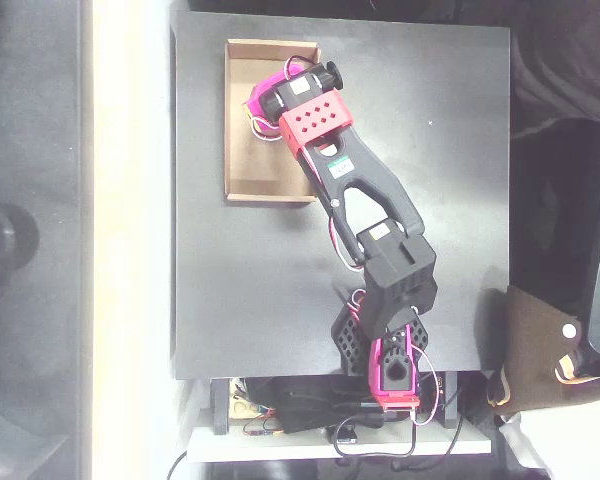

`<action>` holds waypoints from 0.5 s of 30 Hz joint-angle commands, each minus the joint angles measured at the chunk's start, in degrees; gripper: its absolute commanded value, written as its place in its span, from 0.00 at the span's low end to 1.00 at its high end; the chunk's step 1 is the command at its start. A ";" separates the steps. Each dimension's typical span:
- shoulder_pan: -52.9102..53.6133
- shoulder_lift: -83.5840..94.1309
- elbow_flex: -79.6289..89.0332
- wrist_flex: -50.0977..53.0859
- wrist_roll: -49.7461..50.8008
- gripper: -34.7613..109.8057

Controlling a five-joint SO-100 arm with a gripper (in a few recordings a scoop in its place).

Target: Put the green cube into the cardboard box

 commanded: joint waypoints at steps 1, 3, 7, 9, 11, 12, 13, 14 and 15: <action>-0.53 5.54 -1.32 -0.09 0.53 0.44; -0.53 7.38 -1.32 -0.09 0.44 0.44; -0.18 12.74 -1.32 -0.09 0.44 0.44; 0.09 15.56 -1.32 -0.09 0.44 0.44; 0.18 18.37 -1.32 -0.09 0.44 0.44; 0.26 19.69 -1.32 -0.09 0.35 0.44; 0.35 21.09 -1.32 -0.09 0.26 0.44; 0.44 22.41 -1.32 0.00 0.26 0.44; 0.44 23.82 -1.32 0.09 0.26 0.44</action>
